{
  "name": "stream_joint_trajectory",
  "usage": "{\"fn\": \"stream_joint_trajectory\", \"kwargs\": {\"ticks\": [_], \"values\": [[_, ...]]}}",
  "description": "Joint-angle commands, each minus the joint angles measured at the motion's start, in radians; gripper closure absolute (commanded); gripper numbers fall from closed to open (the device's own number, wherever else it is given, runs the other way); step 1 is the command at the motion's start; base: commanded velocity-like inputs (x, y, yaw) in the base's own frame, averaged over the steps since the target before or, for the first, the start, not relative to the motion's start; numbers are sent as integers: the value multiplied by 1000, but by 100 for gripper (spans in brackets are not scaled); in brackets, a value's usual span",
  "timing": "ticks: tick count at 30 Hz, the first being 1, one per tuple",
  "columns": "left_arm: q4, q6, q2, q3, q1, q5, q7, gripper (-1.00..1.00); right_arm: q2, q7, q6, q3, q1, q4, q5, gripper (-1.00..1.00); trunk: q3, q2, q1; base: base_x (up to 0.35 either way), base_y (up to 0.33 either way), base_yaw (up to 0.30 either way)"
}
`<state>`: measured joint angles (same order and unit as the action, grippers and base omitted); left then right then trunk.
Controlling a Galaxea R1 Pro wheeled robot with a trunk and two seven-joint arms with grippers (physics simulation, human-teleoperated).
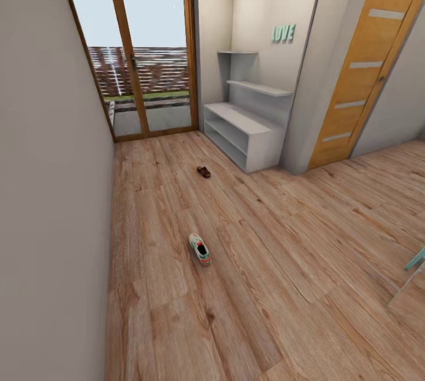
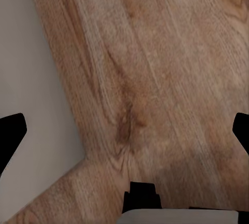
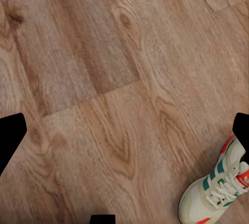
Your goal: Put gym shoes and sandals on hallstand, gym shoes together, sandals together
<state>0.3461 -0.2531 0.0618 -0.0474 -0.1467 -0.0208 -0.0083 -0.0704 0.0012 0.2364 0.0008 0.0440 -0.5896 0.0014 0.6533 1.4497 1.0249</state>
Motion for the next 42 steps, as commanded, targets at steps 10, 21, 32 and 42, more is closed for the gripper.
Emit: {"fn": "stream_joint_trajectory", "kwargs": {"ticks": [10,21,32,42], "values": [[-1,-3,0,-2,-1,-2,-1,-100,0,-2,3,1,0,2,0,-100,1,0,0,265,0,0],[-1,-3,1,-2,-1,-3,-1,-100,0,-3,3,1,0,2,1,-100,1,0,0,332,8,0],[-1,-5,1,-2,-1,0,-1,-100,0,-4,3,-1,0,2,0,-100,1,0,0,337,37,0],[-1,-8,1,-2,-1,-1,-1,-100,1,-4,3,-1,0,2,0,-100,1,0,0,337,3,0]]}}
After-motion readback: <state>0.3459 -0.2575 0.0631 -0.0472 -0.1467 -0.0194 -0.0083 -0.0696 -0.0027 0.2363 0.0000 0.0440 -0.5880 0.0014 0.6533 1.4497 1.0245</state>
